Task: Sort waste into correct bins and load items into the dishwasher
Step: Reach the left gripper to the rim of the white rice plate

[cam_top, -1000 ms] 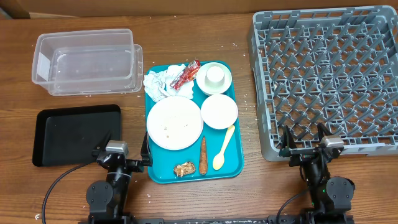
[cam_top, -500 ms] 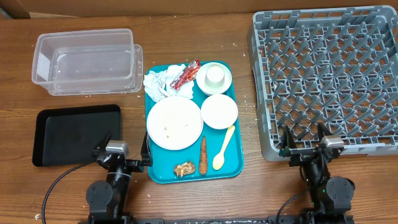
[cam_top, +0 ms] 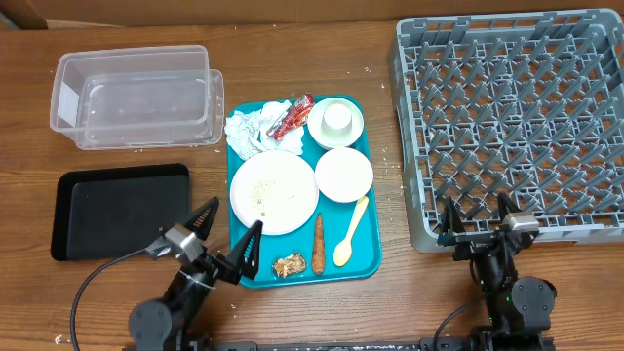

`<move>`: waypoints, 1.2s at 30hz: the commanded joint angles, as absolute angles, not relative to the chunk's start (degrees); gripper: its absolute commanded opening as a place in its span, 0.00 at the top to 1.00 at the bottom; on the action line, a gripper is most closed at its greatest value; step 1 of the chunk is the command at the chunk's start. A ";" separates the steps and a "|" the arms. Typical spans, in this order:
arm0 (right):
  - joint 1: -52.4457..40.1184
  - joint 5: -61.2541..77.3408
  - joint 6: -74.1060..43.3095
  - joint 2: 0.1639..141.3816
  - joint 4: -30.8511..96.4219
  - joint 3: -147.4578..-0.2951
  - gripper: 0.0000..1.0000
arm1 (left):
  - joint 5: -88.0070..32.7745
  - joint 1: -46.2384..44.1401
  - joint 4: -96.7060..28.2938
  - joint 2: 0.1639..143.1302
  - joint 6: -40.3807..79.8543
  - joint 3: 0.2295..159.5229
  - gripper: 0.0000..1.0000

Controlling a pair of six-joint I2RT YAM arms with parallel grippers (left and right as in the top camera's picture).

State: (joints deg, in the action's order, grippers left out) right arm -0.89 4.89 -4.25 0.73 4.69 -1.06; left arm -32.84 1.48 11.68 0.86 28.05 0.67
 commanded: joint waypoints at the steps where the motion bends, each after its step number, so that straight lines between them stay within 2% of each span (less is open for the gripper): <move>1: -1.10 4.34 -4.05 0.30 4.43 -0.47 0.00 | -40.77 1.08 14.98 0.38 34.92 2.68 0.00; 5: -1.10 4.32 -4.05 0.30 4.43 -0.47 0.00 | -41.41 1.10 7.60 2.96 31.86 9.43 0.00; 8: -1.10 4.32 -4.05 0.30 4.43 -0.47 0.00 | -39.79 1.10 -6.55 9.91 25.65 18.11 0.00; 10: -1.10 4.34 -4.05 0.30 4.43 -0.47 0.00 | -40.32 1.08 -19.16 21.82 16.73 28.10 0.00; 16: -1.10 4.32 -4.05 0.30 4.43 -0.47 0.00 | -43.53 1.04 -39.18 49.30 5.41 49.98 0.00; 21: -1.10 4.34 -4.05 0.30 4.43 -0.47 0.00 | -51.03 1.08 -43.66 64.77 12.14 61.56 0.00; 24: -1.10 4.32 -4.05 0.30 4.43 -0.47 0.00 | -58.26 -0.10 -41.85 71.16 7.42 64.79 0.00; 27: -1.10 4.32 -4.05 0.30 4.43 -0.47 0.00 | -49.34 -4.23 -43.24 74.17 9.76 66.19 0.00; 32: -1.10 4.32 -4.05 0.30 4.43 -0.47 0.00 | -13.67 -20.69 -52.95 79.13 16.01 68.66 0.00; 36: -1.10 4.32 -4.05 0.30 4.43 -0.47 0.00 | -7.07 -25.08 -53.39 81.60 18.24 68.95 0.00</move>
